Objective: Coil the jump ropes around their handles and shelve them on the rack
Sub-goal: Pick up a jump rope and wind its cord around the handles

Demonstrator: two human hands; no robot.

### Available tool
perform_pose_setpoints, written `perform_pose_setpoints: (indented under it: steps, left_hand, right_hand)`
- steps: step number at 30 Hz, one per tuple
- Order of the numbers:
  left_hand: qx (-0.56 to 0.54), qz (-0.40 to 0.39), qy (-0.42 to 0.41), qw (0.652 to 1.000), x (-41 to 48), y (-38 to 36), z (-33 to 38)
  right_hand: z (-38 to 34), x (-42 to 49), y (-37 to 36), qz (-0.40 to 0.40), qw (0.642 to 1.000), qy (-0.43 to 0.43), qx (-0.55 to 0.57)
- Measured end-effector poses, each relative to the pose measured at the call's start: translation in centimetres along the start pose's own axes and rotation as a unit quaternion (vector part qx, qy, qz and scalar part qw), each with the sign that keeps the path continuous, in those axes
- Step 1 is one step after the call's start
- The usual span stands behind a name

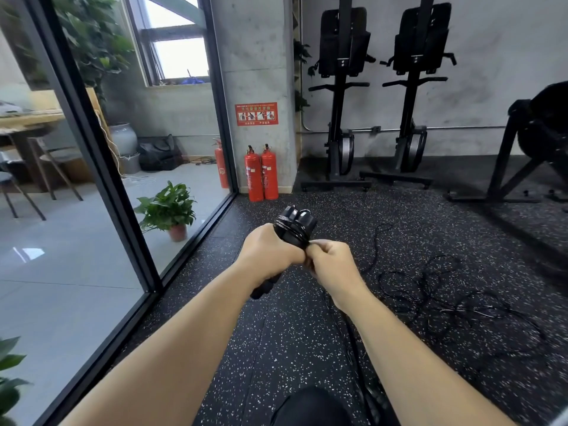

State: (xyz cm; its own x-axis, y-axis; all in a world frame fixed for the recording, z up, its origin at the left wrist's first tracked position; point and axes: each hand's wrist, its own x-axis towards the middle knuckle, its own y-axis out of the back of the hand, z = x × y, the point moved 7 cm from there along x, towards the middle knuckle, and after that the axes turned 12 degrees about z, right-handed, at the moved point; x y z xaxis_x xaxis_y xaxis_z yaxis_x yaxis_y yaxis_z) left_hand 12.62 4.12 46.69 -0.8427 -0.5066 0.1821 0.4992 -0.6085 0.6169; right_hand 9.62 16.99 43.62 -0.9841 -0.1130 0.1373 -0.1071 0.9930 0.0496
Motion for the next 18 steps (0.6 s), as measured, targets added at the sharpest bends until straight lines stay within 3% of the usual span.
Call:
perform_pose_setpoints:
  steps: [5, 18]
  left_hand:
    - [0.083, -0.006, -0.012, 0.996, 0.8, -1.8, -0.5]
    - [0.152, 0.019, -0.031, 0.988, 4.4, -6.1, -1.9]
  right_hand:
    - [0.5, 0.4, 0.0, -0.033, 0.999, 0.0, 0.016]
    - [5.6, 5.2, 0.1, -0.033, 0.999, 0.012, -0.016]
